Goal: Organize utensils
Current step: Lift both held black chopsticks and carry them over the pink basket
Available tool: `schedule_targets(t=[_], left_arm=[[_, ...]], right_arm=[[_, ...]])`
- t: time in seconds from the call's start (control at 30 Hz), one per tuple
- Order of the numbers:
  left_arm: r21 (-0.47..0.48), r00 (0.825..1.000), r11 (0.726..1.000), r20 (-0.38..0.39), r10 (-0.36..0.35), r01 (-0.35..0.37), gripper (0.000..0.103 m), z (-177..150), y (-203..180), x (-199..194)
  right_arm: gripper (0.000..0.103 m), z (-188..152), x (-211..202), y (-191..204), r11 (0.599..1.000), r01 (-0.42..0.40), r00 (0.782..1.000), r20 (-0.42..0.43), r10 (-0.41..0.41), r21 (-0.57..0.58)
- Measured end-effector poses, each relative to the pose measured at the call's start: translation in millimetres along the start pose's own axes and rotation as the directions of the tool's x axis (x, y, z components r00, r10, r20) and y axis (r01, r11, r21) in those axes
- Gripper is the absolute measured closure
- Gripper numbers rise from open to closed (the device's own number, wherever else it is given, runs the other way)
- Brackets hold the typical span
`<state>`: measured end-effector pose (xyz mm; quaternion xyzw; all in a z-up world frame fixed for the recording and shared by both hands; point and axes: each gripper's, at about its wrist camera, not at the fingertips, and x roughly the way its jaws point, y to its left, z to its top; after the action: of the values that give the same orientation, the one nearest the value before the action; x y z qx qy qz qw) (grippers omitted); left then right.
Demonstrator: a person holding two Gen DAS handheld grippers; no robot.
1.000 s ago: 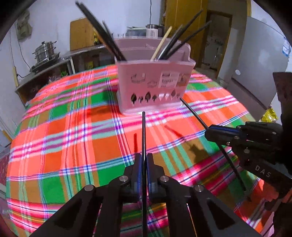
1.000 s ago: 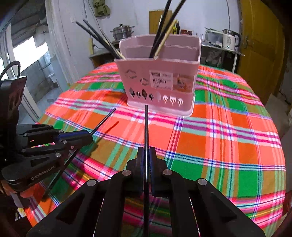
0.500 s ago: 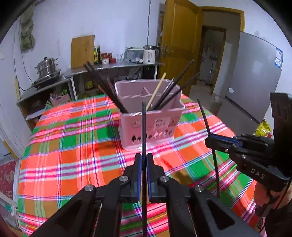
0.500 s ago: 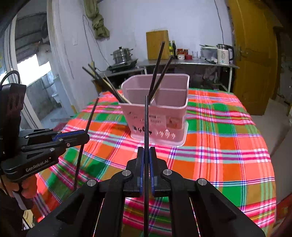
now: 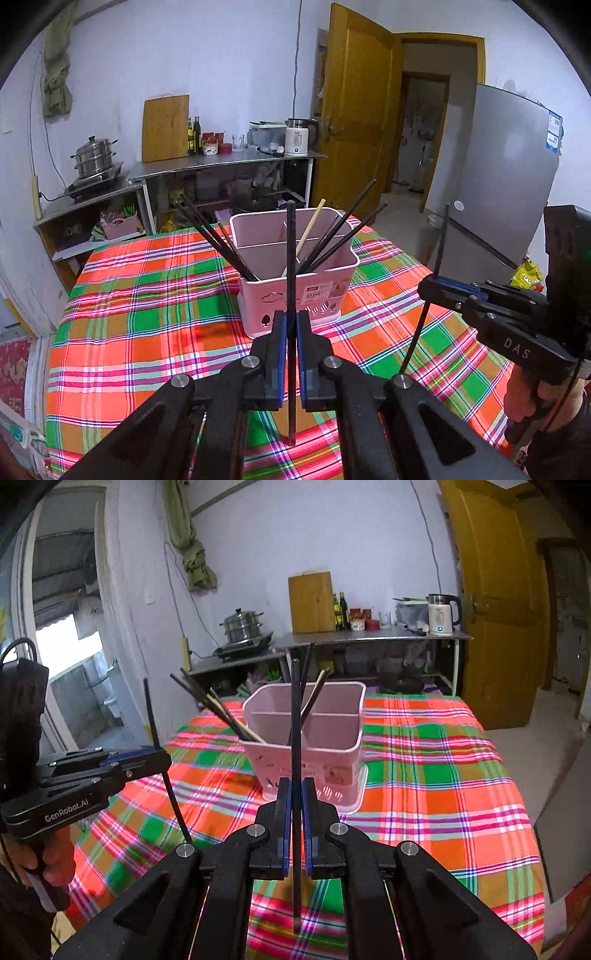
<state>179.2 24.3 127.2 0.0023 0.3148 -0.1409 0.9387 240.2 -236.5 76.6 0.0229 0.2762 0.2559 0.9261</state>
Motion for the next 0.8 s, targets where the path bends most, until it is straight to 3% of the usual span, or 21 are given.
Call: schedule_targets(t=[0.3,0.53,0.8], left_arm=[[-0.002,1.000,1.000,-0.006,0.000,0.000,0.098,-10.1,-1.8,-12.1],[-0.006,0.998,1.000,-0.058,-0.008,0.008,0.098,-11.7,1.4,-24.6],[-0.023,0.998,1.000,-0.056,-0.014,0.012,0.098,-3.4,6.7,-24.2]], right_arm=[[0.098,-5.4,-11.1,-1.2,1.000,0.007,1.000,-0.001,-0.007,0.000],[0.098,-4.5,-21.4,2.0,0.999,0.026,0.999,-0.028,-0.027,-0.025],[0.098,1.7,-27.9,6.7,1.000,0.003,1.000,0.022,-0.002,-0.010]])
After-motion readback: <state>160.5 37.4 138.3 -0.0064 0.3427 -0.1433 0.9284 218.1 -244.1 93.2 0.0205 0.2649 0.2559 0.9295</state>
